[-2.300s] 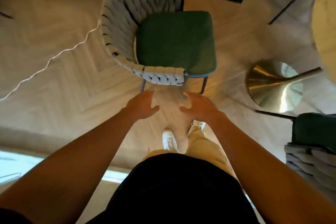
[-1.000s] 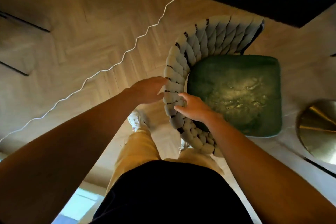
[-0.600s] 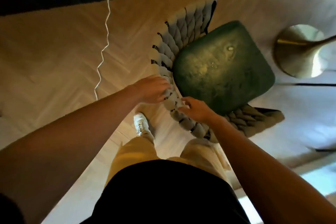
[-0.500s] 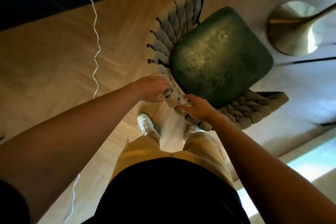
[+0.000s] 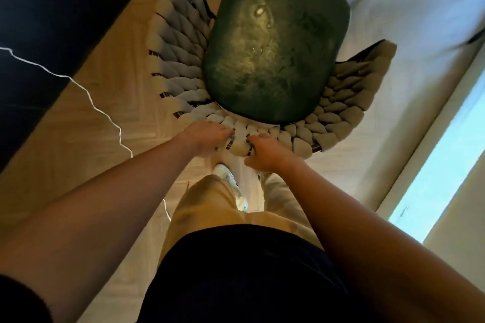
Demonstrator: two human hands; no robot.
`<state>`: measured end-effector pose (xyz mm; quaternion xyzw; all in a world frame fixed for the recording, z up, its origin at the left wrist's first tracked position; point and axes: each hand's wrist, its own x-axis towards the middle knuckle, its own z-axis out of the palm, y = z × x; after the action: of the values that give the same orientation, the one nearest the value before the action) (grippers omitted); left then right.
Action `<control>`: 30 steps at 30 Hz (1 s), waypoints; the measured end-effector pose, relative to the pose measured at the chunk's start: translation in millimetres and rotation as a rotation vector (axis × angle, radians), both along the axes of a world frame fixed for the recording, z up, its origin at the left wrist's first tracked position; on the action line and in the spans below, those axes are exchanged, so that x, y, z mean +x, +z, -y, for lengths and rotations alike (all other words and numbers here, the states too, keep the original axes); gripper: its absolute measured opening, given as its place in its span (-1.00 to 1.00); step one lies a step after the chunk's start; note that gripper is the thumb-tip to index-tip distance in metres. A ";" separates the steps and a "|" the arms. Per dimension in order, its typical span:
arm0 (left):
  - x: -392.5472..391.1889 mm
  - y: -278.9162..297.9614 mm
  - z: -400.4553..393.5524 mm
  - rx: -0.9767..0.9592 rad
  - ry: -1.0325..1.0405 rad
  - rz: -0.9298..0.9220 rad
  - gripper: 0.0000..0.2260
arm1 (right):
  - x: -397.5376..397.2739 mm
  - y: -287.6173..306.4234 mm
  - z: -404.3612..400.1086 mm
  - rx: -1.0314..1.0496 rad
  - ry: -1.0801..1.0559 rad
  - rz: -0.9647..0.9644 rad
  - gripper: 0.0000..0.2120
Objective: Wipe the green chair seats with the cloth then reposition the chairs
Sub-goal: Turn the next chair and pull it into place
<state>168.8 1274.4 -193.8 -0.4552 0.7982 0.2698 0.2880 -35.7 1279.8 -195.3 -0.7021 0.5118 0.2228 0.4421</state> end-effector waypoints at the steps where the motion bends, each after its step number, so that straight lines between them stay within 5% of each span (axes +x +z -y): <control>1: -1.1 -1.1 0.3 -0.017 -0.007 0.001 -0.49 | 3.4 -0.3 -2.7 -0.037 0.024 -0.040 -0.42; 14: 23.0 -10.3 12.0 -0.060 -0.191 -0.138 -0.71 | 55.4 -3.8 -30.0 -0.293 -0.147 -0.332 -0.82; 22: 86.2 -8.3 14.9 0.004 -0.288 -0.159 -0.74 | 128.2 4.9 -45.6 -0.246 -0.206 -0.368 -0.90; 30: 103.3 -2.5 37.6 -0.003 -0.292 -0.177 -0.68 | 147.7 13.8 -27.2 -0.268 -0.286 -0.354 -0.77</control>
<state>272.1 1236.8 -196.3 -0.3094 0.8784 0.2630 0.2520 112.0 1307.0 -181.6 -0.6249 0.7002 0.2075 0.2759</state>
